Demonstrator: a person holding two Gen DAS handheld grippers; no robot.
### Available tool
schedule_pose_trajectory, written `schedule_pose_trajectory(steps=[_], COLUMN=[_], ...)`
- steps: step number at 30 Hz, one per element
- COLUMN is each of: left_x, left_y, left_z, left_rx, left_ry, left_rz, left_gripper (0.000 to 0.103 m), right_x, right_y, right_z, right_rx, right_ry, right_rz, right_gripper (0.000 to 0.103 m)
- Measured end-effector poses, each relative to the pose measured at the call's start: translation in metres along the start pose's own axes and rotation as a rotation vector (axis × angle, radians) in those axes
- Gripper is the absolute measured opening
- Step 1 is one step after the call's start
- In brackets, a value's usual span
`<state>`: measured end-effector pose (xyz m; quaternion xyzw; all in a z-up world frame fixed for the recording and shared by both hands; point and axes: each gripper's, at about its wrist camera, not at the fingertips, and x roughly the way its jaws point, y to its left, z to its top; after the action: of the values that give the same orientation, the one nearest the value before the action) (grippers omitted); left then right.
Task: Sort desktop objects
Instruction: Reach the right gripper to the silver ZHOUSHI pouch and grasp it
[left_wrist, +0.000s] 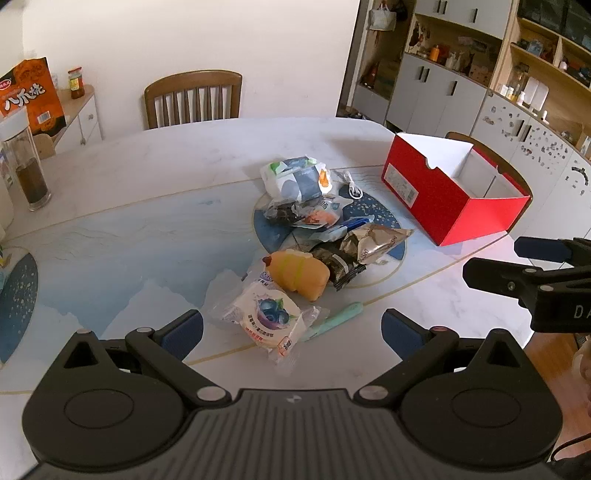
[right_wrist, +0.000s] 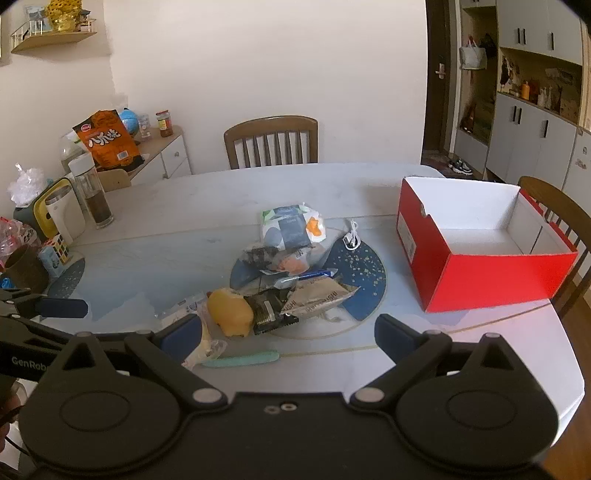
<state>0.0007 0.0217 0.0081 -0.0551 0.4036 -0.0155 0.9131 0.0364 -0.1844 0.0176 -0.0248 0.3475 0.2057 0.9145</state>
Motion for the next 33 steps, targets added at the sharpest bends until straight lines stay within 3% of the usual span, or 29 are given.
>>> schedule_pose_trajectory(steps=[9,21,33], left_x=[0.008,0.041,0.080], left_y=[-0.003,0.016,0.006], left_z=[0.005,0.009,0.007], left_rx=[0.031,-0.055,-0.009], left_ry=[-0.014,0.006,0.011], left_rz=[0.028,0.090,0.115], left_gripper=[0.103,0.103,0.103], right_x=[0.013,0.056,0.102], right_y=[-0.006,-0.022,-0.042], right_z=[0.003,0.009,0.021], right_rx=[0.005,-0.041,-0.086], right_ry=[0.006,0.040,0.078], right_rz=[-0.001,0.054,0.062], right_gripper=[0.098,0.096,0.096])
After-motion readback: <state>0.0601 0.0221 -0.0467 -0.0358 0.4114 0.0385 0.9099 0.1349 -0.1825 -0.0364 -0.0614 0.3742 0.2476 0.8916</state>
